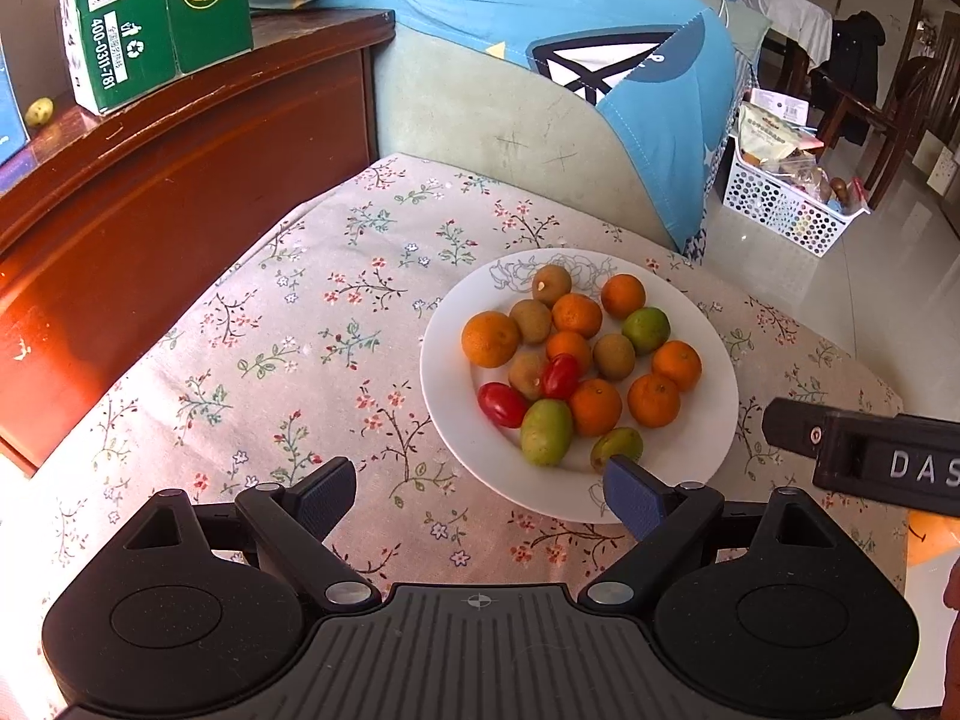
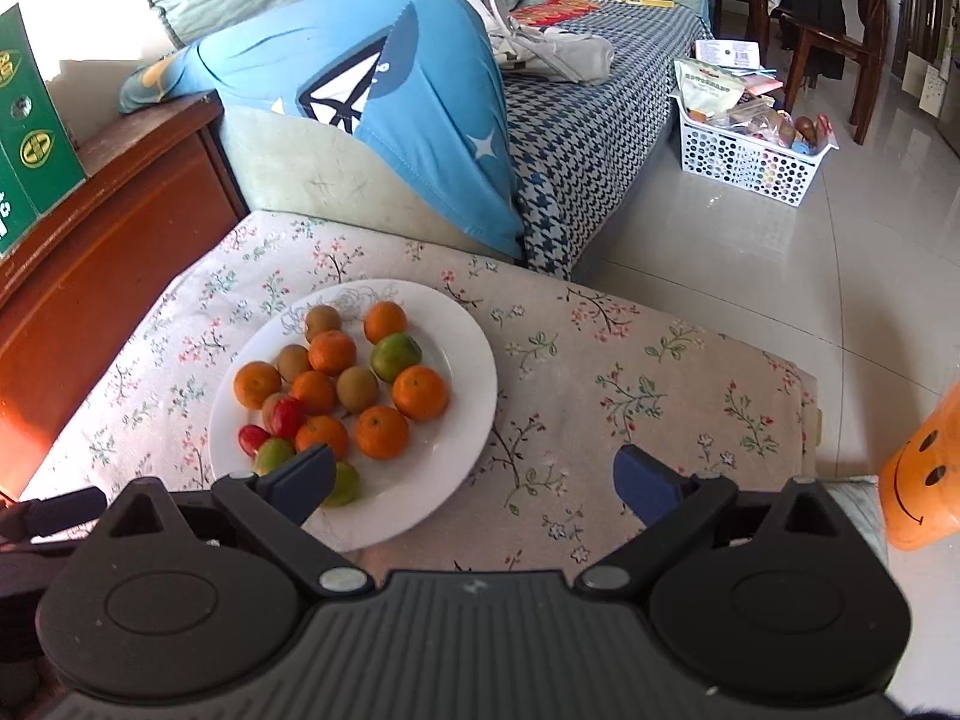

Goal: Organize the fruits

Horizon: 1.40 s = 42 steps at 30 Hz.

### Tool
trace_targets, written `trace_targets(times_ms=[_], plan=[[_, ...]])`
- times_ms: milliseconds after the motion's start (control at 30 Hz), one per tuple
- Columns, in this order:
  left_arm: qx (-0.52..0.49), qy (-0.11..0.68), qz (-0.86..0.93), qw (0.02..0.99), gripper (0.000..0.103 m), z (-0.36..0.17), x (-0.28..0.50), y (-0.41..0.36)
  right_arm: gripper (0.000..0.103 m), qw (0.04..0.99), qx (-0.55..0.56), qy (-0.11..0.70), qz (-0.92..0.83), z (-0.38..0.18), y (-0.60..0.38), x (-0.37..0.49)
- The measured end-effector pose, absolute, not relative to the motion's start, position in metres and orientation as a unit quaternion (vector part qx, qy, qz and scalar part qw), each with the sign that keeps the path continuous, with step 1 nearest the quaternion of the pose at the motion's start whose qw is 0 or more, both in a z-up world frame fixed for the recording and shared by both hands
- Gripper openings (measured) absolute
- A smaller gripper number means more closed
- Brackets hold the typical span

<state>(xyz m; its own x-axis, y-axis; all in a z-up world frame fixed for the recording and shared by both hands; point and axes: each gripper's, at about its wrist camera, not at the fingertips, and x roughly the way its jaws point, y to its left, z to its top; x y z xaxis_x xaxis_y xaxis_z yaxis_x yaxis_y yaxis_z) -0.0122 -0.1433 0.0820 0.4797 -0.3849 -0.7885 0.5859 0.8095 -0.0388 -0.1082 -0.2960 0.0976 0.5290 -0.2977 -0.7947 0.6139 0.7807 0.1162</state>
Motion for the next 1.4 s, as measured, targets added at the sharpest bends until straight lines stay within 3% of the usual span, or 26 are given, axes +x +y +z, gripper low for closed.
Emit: trace_targets(times_ms=[533,1400], plan=[[0.102,0.448,-0.239,0.855,0.092,0.077,0.001,-0.136,0.099,0.830,0.176,0.448,-0.283,0.080,-0.284,-0.099],[0.158,0.435,-0.219,0.859,0.092,0.071,-0.001,-0.143,0.099,0.825,0.157,0.464,-0.283,0.071,-0.276,-0.090]])
